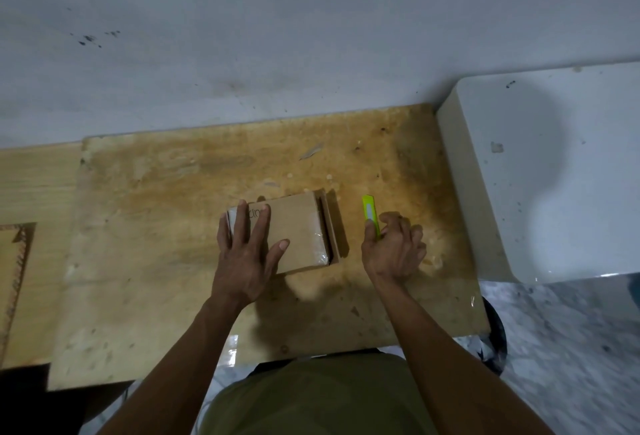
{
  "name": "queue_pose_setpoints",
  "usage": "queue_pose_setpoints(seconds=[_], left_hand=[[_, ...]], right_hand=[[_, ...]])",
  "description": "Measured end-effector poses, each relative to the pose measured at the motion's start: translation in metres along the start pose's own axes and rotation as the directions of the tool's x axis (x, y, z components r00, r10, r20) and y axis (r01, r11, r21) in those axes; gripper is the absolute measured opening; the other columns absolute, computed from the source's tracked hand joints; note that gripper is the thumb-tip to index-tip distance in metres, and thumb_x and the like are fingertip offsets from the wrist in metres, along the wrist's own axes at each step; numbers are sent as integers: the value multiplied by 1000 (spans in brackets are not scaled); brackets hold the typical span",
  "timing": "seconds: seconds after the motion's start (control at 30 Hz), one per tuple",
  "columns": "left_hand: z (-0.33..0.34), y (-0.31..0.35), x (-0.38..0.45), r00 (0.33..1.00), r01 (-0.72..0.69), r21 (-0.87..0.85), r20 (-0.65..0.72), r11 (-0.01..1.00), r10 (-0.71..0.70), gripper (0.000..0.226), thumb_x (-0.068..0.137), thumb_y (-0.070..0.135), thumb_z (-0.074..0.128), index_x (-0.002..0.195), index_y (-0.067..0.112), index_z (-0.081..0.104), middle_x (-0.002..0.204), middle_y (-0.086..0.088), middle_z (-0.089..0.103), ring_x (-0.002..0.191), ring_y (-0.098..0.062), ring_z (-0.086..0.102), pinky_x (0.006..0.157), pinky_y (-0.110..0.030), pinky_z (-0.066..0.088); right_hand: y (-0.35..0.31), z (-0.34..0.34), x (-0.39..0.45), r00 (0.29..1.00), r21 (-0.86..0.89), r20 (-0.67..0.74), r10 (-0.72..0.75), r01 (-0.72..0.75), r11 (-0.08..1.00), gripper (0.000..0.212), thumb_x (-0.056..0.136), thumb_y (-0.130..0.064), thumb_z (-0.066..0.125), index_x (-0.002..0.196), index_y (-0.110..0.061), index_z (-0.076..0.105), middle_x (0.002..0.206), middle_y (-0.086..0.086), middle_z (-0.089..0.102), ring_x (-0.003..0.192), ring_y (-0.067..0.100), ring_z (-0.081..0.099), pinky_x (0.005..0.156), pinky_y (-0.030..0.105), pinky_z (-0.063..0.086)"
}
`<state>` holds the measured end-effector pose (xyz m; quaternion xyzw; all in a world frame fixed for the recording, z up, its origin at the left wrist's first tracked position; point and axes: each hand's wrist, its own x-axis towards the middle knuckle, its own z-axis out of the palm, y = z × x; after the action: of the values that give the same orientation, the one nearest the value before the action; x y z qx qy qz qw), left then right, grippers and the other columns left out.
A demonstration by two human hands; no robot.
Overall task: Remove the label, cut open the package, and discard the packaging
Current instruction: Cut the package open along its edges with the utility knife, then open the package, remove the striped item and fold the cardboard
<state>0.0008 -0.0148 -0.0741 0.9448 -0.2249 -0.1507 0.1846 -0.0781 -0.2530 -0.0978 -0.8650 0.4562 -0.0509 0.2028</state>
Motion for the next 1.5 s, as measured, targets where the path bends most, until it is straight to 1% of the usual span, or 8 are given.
queue_pose_setpoints(seconds=[0.23, 0.47, 0.73, 0.87, 1.07, 1.23, 1.37, 1.5], left_hand=[[-4, 6, -8, 996, 33, 4, -80, 999, -33, 78, 95, 67, 30, 159, 30, 5, 167, -8, -13, 153, -27, -19, 123, -53, -9], [0, 1, -34, 975, 114, -65, -185, 991, -124, 68, 96, 56, 45, 147, 12, 37, 151, -19, 36, 139, -37, 35, 111, -57, 36], [-3, -10, -39, 984, 140, -222, -78, 965, -161, 82, 93, 66, 43, 157, 22, 16, 167, -8, 11, 152, -26, 19, 119, -57, 26], [-5, -14, -42, 978, 145, -276, -105, 950, -180, 83, 91, 65, 51, 154, 18, 25, 163, -10, 25, 149, -26, 27, 116, -57, 32], [-20, -2, -39, 971, 78, -432, -169, 898, -166, 69, 91, 64, 47, 150, 38, 22, 159, -4, 34, 148, -23, 30, 116, -62, 24], [-39, 5, -16, 951, 150, -676, -99, 721, -292, 70, 87, 75, 46, 148, 48, 24, 157, 7, 37, 142, -23, 38, 115, -61, 29], [-59, 12, 2, 948, 98, -832, -89, 547, -305, 71, 80, 63, 62, 138, 27, 40, 132, 16, 53, 121, -2, 55, 94, -35, 56], [-63, 11, 6, 939, 137, -765, -102, 629, -328, 64, 81, 52, 66, 133, 21, 45, 119, 18, 56, 108, 2, 58, 79, -15, 54]], right_hand=[[-41, -27, -32, 916, 339, 60, -397, 355, 871, 26, 92, -30, 61, 116, -19, 65, 111, 1, 66, 109, 22, 55, 98, 35, 43], [-49, -10, -55, 765, 263, 237, -599, 543, 798, 47, 99, -31, 47, 145, -19, 45, 153, -3, 41, 138, 20, 35, 108, 37, 37], [-40, -9, -69, 796, 429, 354, -491, 329, 841, 62, 99, -42, 46, 154, -27, 22, 163, -8, 18, 147, 13, 23, 115, 40, 35], [-39, -12, -71, 816, 516, 367, -447, 221, 828, 59, 98, -46, 47, 151, -36, 22, 154, -8, 37, 139, 13, 39, 107, 48, 43], [-47, -25, -65, 832, 429, 324, -450, 294, 854, 54, 97, -56, 39, 148, -47, 21, 153, -12, 37, 141, 14, 31, 114, 55, 27], [-65, -34, -46, 851, 594, 310, -423, 173, 785, 59, 90, -73, 35, 144, -50, 28, 148, -16, 41, 136, 12, 39, 109, 51, 39], [-78, -37, -24, 814, 688, 344, -469, 121, 715, 70, 83, -73, 50, 144, -44, 32, 145, -15, 42, 135, 14, 42, 104, 48, 47], [-79, -37, -14, 737, 672, 419, -530, 142, 727, 82, 78, -71, 60, 147, -41, 26, 152, -4, 37, 137, 16, 41, 97, 30, 51]])
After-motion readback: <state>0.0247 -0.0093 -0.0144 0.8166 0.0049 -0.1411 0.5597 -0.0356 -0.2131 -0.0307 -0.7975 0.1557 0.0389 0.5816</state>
